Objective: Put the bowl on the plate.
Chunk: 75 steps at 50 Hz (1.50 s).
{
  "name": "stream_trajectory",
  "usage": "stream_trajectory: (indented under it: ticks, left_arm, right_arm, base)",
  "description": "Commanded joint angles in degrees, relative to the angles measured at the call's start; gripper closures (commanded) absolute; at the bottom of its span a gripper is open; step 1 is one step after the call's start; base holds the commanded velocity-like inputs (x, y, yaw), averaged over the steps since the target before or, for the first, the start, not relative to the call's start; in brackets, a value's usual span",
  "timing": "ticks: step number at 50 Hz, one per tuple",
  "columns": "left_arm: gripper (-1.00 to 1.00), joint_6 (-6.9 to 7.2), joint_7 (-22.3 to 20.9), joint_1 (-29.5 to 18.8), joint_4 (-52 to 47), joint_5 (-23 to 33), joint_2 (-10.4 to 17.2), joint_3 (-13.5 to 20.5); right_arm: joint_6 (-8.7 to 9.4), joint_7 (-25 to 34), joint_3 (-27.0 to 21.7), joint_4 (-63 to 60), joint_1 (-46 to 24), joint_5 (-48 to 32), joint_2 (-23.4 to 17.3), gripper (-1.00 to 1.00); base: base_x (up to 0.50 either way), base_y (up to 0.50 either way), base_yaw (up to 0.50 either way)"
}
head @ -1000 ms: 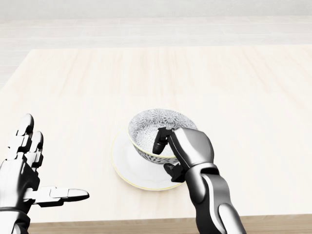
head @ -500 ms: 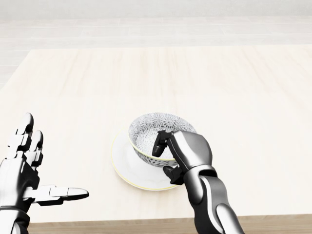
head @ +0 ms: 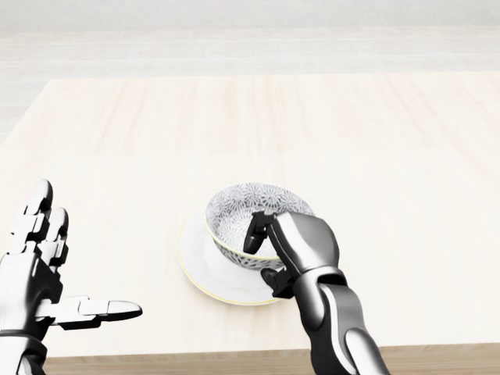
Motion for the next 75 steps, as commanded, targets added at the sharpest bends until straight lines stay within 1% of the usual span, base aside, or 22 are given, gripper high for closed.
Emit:
stream_trajectory:
  ticks: [1,6,10,16,23,26,27,29,31,34,35,39,41,47,53,57,62,65,67,68,70,75]
  left_arm:
    - [-1.00,0.12,-0.1,0.2,-0.3,0.0,0.0,0.1]
    - [-1.00,0.43,-0.1,0.0,-0.6,-0.2,0.0,0.2]
    - [-1.00,0.02,-0.1,0.0,-0.1,-0.1,0.0,0.2]
    - [-1.00,0.26,-0.1,-0.1,-0.2,-0.3,0.1,0.4]
    - [-1.00,-0.37,-0.1,-0.1,0.5,-0.2,0.1,0.3]
    - [-1.00,-0.35,-0.1,-0.1,0.6,-0.3,0.1,0.4]
    - [-1.00,-0.36,-0.1,-0.2,0.7,-0.4,0.2,0.5]
    - [-1.00,-0.38,-0.1,-0.2,0.8,-0.4,0.2,0.5]
    - [-1.00,-0.48,-0.1,-0.2,0.8,-0.4,0.2,0.4]
    - [-1.00,-0.39,-0.1,-0.1,0.6,-0.4,0.2,0.5]
    - [-1.00,-0.33,-0.2,-0.1,0.5,-0.5,0.2,0.5]
    - [-1.00,-0.09,-0.2,-0.2,0.4,-0.6,0.3,0.7]
    - [-1.00,-0.24,-0.1,-0.1,0.5,-0.6,0.3,0.7]
    - [-1.00,-0.57,-0.1,-0.2,0.8,-0.5,0.2,0.6]
    - [-1.00,-0.39,-0.1,-0.2,0.7,-0.6,0.3,0.6]
    - [-1.00,-0.47,-0.1,-0.2,0.7,-0.6,0.3,0.6]
    - [-1.00,-0.34,-0.1,-0.3,0.7,-0.7,0.4,0.8]
    - [-1.00,-0.27,-0.1,-0.3,0.6,-0.7,0.4,0.8]
    - [-1.00,-0.47,-0.1,-0.1,0.6,-0.6,0.3,0.7]
    - [-1.00,-0.47,-0.1,-0.1,0.6,-0.6,0.3,0.7]
    - [-1.00,-0.38,-0.1,-0.1,0.5,-0.7,0.3,0.8]
    - [-1.00,-0.08,-0.2,-0.1,0.2,-0.8,0.4,0.9]
  right_arm:
    - [0.00,-1.6,-0.1,-0.3,-0.2,1.3,0.2,0.47]
    - [0.00,-1.7,-0.1,0.1,-0.3,1.3,0.3,0.44]
    - [0.00,-1.7,-0.1,0.2,-0.4,1.4,0.3,0.36]
    - [0.00,-2.2,-0.2,1.1,-0.7,1.7,0.4,0.32]
    - [0.00,-2.0,0.0,0.9,-0.8,1.8,0.4,0.29]
    - [0.00,-2.0,0.0,0.8,-0.8,1.8,0.4,0.24]
    - [0.00,-2.0,0.0,1.0,-0.8,1.8,0.4,0.15]
    - [0.00,-2.1,0.0,1.1,-0.9,1.8,0.5,0.13]
    - [0.00,-2.1,0.0,1.2,-0.9,1.8,0.5,0.04]
    - [0.00,-2.2,0.0,1.3,-0.9,1.8,0.5,-0.03]
    - [0.00,-2.2,0.0,1.4,-1.0,1.8,0.4,-0.08]
    - [0.00,-2.3,-0.1,1.8,-1.2,1.9,0.4,-0.11]
    - [0.00,-2.3,-0.1,1.7,-1.1,1.9,0.4,-0.13]
    - [0.00,-2.3,-0.1,2.0,-1.2,2.1,0.4,-0.25]
    - [0.00,-2.0,0.0,1.7,-1.0,2.0,0.3,-0.37]
    - [0.00,-1.7,0.0,1.3,-0.9,1.8,0.3,-0.42]
    - [0.00,0.3,0.3,-0.7,-0.1,1.6,0.3,-0.61]
    - [0.00,1.3,0.4,-1.9,0.4,1.6,0.4,-0.64]
    - [0.00,3.0,0.4,-4.0,1.0,1.7,0.4,-0.83]
    - [0.00,3.0,0.4,-4.1,1.1,1.7,0.4,-0.83]
    - [0.00,3.5,0.5,-4.8,1.4,1.5,0.4,-1.00]
    - [0.00,6.2,0.4,-8.5,2.9,2.2,0.6,-1.00]
  base:
    - [0.00,0.00,0.00]
    - [0.00,0.00,0.00]
    - [0.00,0.00,0.00]
    - [0.00,0.00,0.00]
    - [0.00,0.00,0.00]
    - [0.00,0.00,0.00]
    - [0.00,0.00,0.00]
    - [0.00,0.00,0.00]
    - [0.00,0.00,0.00]
    - [0.00,0.00,0.00]
    - [0.00,0.00,0.00]
    - [0.00,0.00,0.00]
    - [0.00,0.00,0.00]
    - [0.00,0.00,0.00]
    - [0.00,0.00,0.00]
    - [0.00,0.00,0.00]
    - [0.00,0.00,0.00]
    - [0.00,0.00,0.00]
    - [0.00,0.00,0.00]
    - [0.00,0.00,0.00]
    - [0.00,0.00,0.00]
    - [0.00,0.00,0.00]
